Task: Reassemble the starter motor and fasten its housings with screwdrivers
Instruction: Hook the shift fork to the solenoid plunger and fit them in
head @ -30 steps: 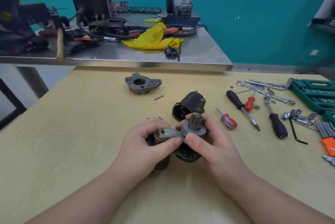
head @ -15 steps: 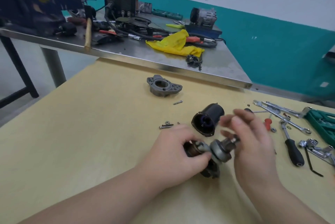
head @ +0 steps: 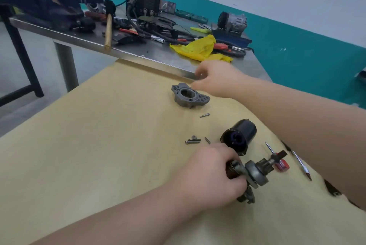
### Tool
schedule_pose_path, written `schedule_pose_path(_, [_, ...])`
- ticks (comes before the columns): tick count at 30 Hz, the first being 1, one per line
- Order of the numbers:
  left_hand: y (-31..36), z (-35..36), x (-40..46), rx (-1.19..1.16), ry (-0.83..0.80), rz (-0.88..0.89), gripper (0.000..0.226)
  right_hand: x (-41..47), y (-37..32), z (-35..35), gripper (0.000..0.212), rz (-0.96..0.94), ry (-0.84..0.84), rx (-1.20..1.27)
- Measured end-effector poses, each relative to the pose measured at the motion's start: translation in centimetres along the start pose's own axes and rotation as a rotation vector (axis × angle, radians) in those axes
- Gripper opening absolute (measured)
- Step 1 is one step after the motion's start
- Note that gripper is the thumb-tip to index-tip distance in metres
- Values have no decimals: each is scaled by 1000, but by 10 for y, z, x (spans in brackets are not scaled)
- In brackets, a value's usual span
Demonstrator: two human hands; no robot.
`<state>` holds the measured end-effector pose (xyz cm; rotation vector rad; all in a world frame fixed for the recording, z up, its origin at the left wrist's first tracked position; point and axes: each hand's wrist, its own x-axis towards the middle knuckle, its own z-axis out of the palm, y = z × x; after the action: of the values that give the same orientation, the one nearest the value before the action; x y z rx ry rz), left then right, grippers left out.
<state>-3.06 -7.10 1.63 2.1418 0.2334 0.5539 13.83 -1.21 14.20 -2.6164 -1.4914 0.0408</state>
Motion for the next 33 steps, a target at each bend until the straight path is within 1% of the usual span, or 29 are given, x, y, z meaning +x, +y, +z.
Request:
schedule_pose_path(3, [2,-1,-1,20,0,34,11,44,-9,31,75,2,-138,-88])
schedule_pose_path(6, [4,-2,-2,23,-2,55,11,71,-12,56,109,82,-230,-54])
schedule_pose_path(7, [5,-1,-3,25,5,57,11,76,-11,63,114,115,-259,-46])
schedule_pose_path(8, [4,-1,-3,27,13,52,12,81,-11,70,113,138,-273,-46])
schedule_pose_path(12, [-1,-1,1,-12,37,33,13,89,-12,81,83,173,-230,1])
schedule_pose_path(14, [-3,1,3,-30,45,27,13,88,-12,71,71,205,-235,151])
schedule_pose_path(16, [-4,2,3,-26,53,38,15,84,-13,57,63,253,-247,395])
schedule_pose_path(17, [-5,2,4,-21,54,45,16,81,-13,49,66,248,-241,510])
schedule_pose_path(19, [-7,2,6,-25,47,46,15,70,-9,32,92,210,-228,726])
schedule_pose_path(20, [-8,2,7,-32,37,40,14,61,-6,23,99,191,-225,829])
schedule_pose_path(21, [-9,2,8,-37,27,34,13,49,-3,14,102,167,-229,932])
schedule_pose_path(23, [-11,2,8,-31,11,29,14,20,7,-4,98,101,-244,1087])
schedule_pose_path(24, [-11,2,8,-29,-2,25,15,3,13,-13,94,65,-251,1126])
schedule_pose_path(26, [-9,1,7,-33,-34,14,18,-34,28,-26,79,-22,-270,1173])
schedule_pose_path(28, [-7,1,6,-42,-50,11,11,-70,45,-34,63,-90,-265,1215])
schedule_pose_path(29, [-6,1,6,-49,-50,10,8,-87,56,-35,60,-100,-245,1237])
schedule_pose_path(31, [-5,0,6,-84,-46,-28,12,-119,79,-34,67,-104,-182,1262])
schedule_pose_path(33, [-6,-2,8,-133,-65,-91,10,-147,100,-28,81,-127,-129,1282])
